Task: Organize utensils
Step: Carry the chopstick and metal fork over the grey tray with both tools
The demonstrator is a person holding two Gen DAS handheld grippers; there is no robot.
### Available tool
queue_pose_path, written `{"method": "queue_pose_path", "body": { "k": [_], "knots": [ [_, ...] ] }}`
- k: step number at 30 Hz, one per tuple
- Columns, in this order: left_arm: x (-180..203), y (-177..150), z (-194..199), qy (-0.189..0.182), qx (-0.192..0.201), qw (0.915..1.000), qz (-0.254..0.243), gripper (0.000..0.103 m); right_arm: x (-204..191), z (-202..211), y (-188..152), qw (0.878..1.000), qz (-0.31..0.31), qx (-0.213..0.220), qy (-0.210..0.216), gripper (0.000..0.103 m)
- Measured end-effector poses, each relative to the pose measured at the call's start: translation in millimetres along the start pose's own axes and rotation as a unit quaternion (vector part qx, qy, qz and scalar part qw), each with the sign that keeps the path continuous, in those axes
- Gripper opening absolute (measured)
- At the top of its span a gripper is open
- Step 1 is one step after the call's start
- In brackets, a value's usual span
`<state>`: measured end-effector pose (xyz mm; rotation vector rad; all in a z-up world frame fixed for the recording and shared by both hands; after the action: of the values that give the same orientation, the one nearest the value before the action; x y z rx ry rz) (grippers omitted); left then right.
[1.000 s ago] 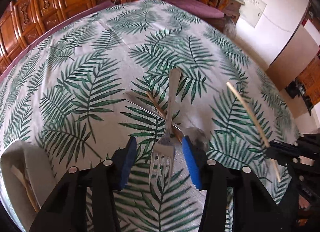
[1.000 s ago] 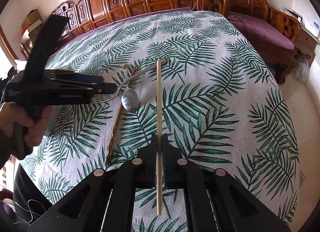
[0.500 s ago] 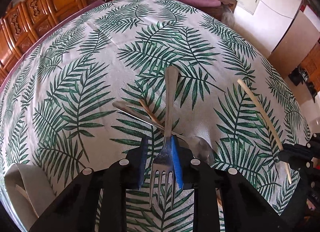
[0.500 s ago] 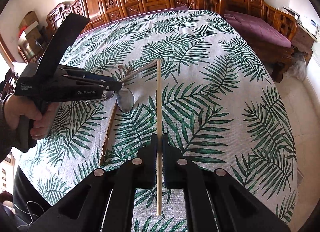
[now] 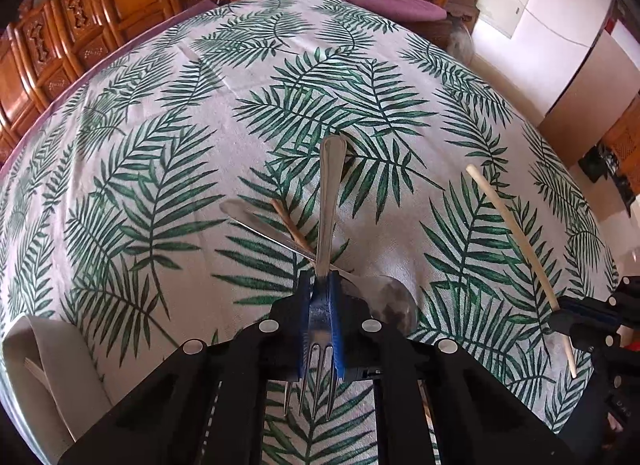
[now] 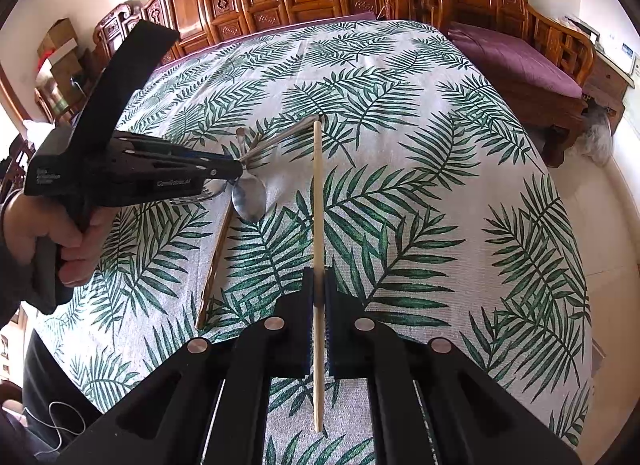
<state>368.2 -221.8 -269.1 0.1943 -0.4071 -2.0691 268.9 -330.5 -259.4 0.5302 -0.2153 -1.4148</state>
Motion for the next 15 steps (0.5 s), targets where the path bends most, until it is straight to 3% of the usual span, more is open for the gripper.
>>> {"method": "queue_pose_path", "body": {
  "k": [10, 15],
  "knots": [
    [-5.1, -22.0, 31.4, 0.007, 0.020, 0.9997, 0.016, 0.008, -2.1, 1.8, 0.4, 1.000, 0.003, 0.001, 0.000, 0.006],
    [-4.7, -37.5, 32.8, 0.023, 0.003, 0.9997, 0.004, 0.008, -6.2, 4.0, 1.5, 1.000, 0.007, 0.003, 0.003, 0.006]
  ]
}}
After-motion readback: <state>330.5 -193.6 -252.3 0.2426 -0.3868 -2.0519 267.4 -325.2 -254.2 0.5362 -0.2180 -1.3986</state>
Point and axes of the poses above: each gripper's, at about its wrist camera, not at the fingertips, and z roughly against the way its jaws point, x to its right, y to its top, the point moved 4 cm from there along -z, roughly the way its jaws point, and after that the axes turned 3 degrees about -x, right-handed, at the moved point
